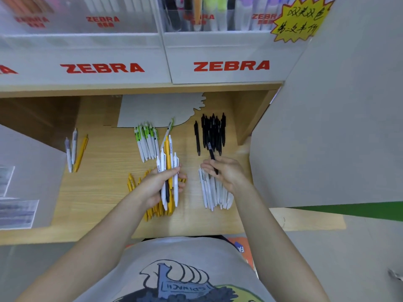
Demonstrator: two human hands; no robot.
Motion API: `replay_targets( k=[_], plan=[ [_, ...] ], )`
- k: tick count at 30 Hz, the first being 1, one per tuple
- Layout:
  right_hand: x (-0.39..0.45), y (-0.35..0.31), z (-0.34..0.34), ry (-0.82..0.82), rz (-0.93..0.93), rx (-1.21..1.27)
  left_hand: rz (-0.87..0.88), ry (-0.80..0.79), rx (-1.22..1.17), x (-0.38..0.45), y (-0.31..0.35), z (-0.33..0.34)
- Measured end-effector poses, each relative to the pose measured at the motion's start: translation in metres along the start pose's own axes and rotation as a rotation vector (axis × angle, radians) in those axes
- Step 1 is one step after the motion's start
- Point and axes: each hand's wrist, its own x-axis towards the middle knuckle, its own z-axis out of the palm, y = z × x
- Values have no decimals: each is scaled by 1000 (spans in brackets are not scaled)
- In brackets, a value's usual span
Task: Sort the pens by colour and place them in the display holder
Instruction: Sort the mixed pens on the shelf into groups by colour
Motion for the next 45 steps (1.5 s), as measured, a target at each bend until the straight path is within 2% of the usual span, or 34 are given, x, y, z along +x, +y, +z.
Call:
replay_targets(
  k=[2,7,10,15,18,22,30,34,41,43,45],
  plan=[
    [8,0,-1,59,-18,-55,-17,15,-12,4,1,1],
    [22,-11,-2,259,-89,-462,-60,29,-41,16,5,8],
    [29,-15,-6,203,-96,-469,-68,27,-60,22,4,10],
    [32,-10,-14,-38,-45,-252,-74,25,-80,25,-2,6],
    [28,-5,-14,-49,-97,-282,-80,21,-97,26,-6,5],
    [28,0,-15,32,-141,-230,-73,11,-112,24,-10,5],
    [62,-6,-10,389,-231,-448,-53,11,-116,19,-15,-1],
    [83,-4,-6,481,-239,-545,-25,-7,-132,16,-14,-6],
    [64,-4,-10,510,-255,-597,-2,-69,-91,8,-13,-9],
    [38,-1,-6,442,-293,-604,7,-97,-58,4,-14,-6],
    [9,8,3,274,-297,-559,4,-122,-18,0,-14,-1]
  ],
)
